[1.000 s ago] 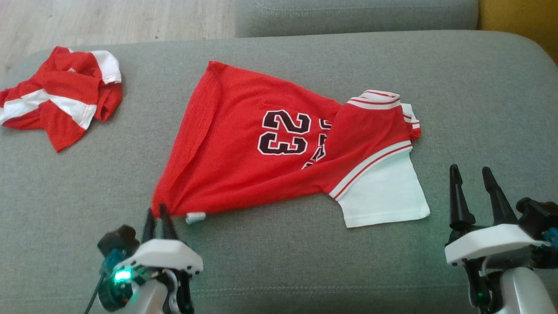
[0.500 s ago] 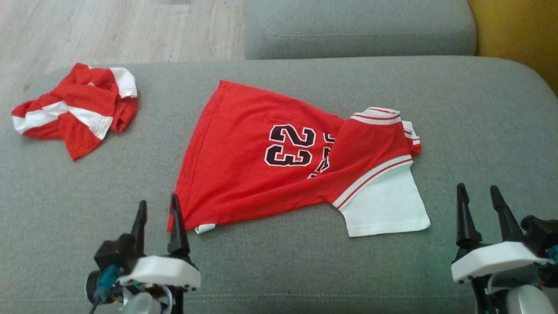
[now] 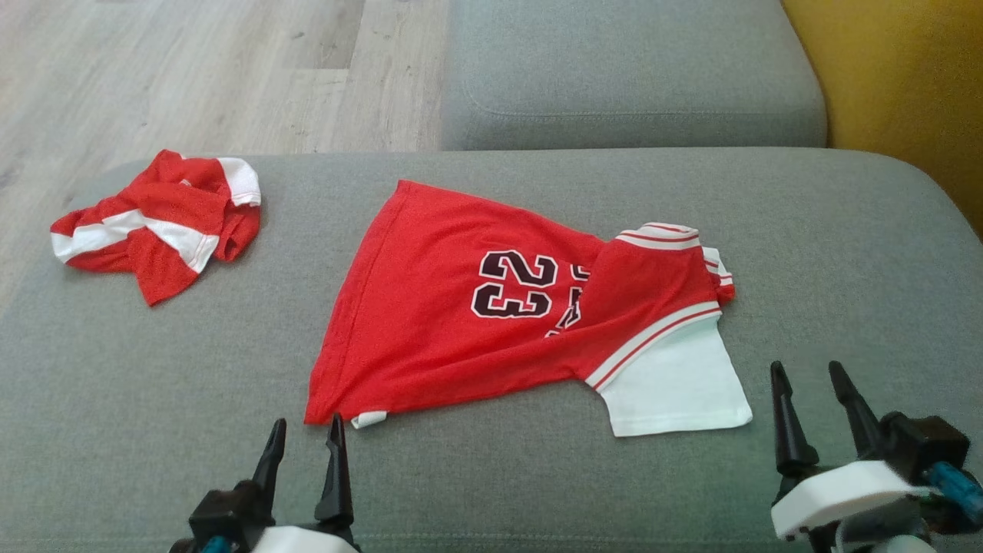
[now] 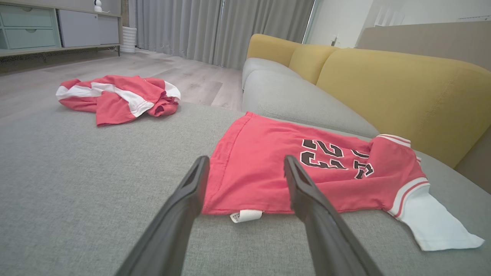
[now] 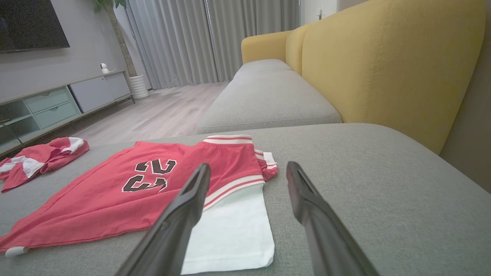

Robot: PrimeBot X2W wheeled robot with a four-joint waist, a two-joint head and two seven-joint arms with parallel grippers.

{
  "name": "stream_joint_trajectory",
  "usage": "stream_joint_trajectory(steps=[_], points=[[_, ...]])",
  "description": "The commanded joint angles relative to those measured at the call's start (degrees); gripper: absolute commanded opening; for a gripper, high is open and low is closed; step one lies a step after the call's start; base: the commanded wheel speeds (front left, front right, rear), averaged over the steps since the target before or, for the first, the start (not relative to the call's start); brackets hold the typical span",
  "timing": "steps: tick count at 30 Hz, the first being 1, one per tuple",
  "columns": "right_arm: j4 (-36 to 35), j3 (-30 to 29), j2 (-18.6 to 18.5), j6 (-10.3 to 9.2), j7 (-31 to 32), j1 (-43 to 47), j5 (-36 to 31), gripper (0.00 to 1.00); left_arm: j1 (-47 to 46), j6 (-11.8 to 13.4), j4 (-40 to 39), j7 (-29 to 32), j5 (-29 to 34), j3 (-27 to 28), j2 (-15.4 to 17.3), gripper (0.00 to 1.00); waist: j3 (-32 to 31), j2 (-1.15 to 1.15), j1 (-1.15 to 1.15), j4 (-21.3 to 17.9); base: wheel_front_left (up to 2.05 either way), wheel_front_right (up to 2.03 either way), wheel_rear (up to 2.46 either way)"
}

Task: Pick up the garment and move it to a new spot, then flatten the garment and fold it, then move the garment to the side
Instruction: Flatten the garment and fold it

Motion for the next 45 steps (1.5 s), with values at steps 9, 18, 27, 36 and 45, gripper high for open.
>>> stream_joint_trajectory(steps=[9, 18, 27, 36, 45], points=[[2.43, 3.20, -0.32, 0.37, -2.51, -1.96, -0.04, 1.00, -1.31, 1.59, -2.47, 1.78, 0.69, 1.18, 2.06, 1.00, -1.24, 0.00, 0.01, 0.37, 0.00, 0.00, 0.00], [5.57, 3.94, -0.32, 0.37, -3.75, -2.50, 0.71, 1.00, -1.27, 1.95, -3.48, 3.44, 0.04, 1.65, 3.47, 1.00, -1.63, 0.00, 0.01, 0.66, 0.00, 0.00, 0.00], [6.72, 4.00, -0.32, 0.37, -3.49, -2.53, 0.61, 1.00, -0.82, 2.33, -4.08, 3.77, -0.07, 1.12, 3.53, 1.00, -1.54, 0.00, 0.01, 0.69, 0.00, 0.00, 0.00], [6.49, 4.90, -0.32, 0.37, -2.34, -2.88, 0.16, 1.00, -3.81, 2.72, 1.06, 7.51, -1.48, 0.28, 1.87, 1.00, 0.49, 0.00, 0.01, -0.10, 0.00, 0.00, 0.00], [5.01, 5.70, -0.32, 0.37, -1.03, -4.00, -0.80, 1.00, -11.38, 2.55, 12.96, 9.40, -8.23, 4.63, -2.08, 1.00, 4.82, 0.00, 0.01, -3.33, 0.00, 0.00, 0.00]])
